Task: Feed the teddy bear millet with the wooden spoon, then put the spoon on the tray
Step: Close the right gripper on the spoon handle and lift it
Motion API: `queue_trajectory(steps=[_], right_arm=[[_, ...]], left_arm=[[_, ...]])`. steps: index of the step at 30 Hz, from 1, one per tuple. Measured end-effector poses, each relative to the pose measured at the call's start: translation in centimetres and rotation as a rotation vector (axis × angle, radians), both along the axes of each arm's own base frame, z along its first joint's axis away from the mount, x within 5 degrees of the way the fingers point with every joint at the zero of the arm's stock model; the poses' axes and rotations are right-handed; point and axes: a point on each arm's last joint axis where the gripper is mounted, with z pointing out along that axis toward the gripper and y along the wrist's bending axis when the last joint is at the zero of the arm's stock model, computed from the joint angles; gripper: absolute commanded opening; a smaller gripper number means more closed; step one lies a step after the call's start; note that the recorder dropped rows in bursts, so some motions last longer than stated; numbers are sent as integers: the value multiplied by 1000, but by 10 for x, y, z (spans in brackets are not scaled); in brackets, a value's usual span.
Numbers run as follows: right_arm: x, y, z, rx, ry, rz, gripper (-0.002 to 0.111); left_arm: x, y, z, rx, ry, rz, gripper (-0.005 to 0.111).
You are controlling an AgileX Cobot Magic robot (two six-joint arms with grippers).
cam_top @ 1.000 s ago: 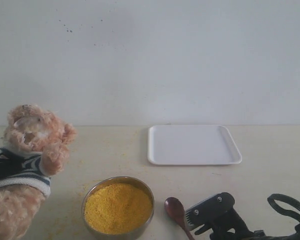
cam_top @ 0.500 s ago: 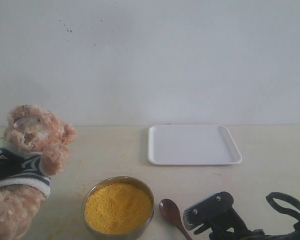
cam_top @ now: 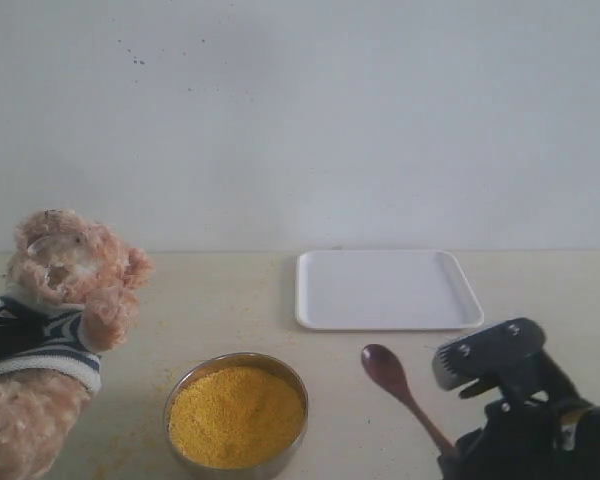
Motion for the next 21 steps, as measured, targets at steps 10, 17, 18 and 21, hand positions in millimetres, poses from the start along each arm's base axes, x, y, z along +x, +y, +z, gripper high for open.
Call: queue_trajectory(steps=[10,17,18,21], right_arm=[[-14,-6,121,25,4,152,0],[-11,-10,173,-155,135,223,0],[-8,-13,171,-207,164,217,0],[2,-16,161,-331,237,210,0]], left_arm=[[0,0,0,0,0,0,4],[0,0,0,0,0,0,4],[0,0,0,0,0,0,4],[0,0,0,0,0,0,4]])
